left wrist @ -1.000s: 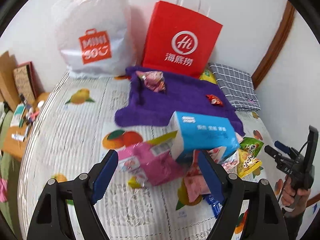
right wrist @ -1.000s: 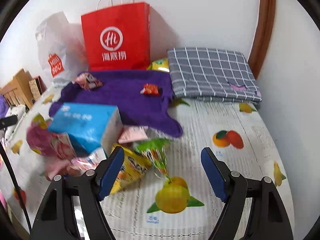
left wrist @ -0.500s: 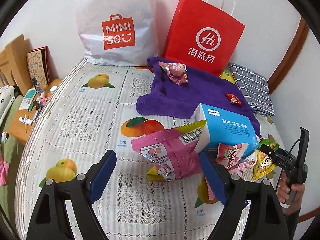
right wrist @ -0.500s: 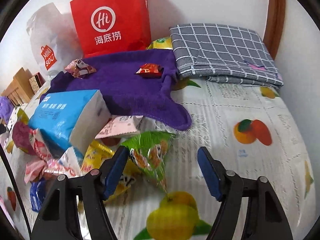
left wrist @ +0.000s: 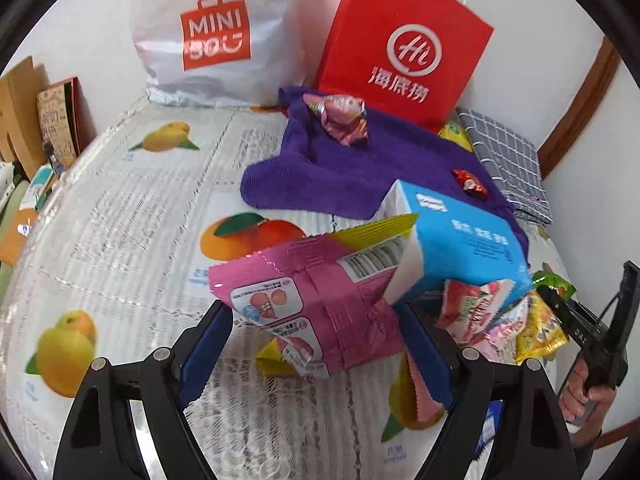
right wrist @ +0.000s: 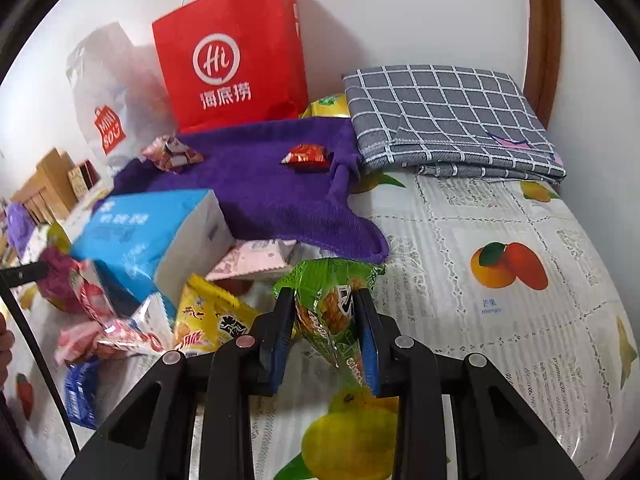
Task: Organize snacks
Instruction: 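Grasp the green snack packet with the right gripper while the left grasps the pink bag, then carry the green packet onto the purple towel with the right gripper and release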
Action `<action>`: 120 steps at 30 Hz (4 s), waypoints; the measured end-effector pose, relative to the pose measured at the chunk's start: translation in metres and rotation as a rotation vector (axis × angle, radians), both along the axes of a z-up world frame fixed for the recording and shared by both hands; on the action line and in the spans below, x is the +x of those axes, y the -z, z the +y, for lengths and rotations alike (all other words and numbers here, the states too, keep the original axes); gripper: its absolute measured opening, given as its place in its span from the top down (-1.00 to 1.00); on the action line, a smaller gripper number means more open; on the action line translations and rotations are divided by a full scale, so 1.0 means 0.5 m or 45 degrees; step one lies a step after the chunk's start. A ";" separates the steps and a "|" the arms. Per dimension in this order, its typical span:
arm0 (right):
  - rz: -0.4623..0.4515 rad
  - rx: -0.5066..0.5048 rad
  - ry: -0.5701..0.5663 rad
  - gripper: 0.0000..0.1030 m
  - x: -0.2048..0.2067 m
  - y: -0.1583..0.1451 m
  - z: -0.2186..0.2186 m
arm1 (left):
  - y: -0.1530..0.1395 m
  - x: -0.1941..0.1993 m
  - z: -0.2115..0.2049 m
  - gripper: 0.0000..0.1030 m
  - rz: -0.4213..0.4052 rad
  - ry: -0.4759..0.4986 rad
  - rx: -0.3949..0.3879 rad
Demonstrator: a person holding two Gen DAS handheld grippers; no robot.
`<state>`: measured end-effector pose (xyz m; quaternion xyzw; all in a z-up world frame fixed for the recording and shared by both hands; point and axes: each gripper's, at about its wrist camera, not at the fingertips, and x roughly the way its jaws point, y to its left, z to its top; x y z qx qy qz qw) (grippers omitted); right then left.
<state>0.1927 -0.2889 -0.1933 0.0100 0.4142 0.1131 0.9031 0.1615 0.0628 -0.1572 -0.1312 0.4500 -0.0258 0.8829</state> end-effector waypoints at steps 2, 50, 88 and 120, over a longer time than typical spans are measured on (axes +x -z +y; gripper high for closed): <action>-0.006 -0.009 0.004 0.41 -0.001 0.001 0.001 | 0.010 0.007 -0.003 -0.64 -0.010 -0.004 -0.009; -0.160 0.097 0.121 0.43 -0.070 -0.165 0.036 | -0.115 -0.005 -0.083 -0.08 -0.359 0.213 0.049; -0.149 0.232 0.066 0.44 0.141 -0.133 0.170 | -0.112 0.112 -0.004 -0.08 -0.432 0.025 0.060; -0.207 0.244 0.144 0.43 0.147 -0.130 0.135 | -0.090 0.136 0.022 -0.08 -0.366 -0.037 0.065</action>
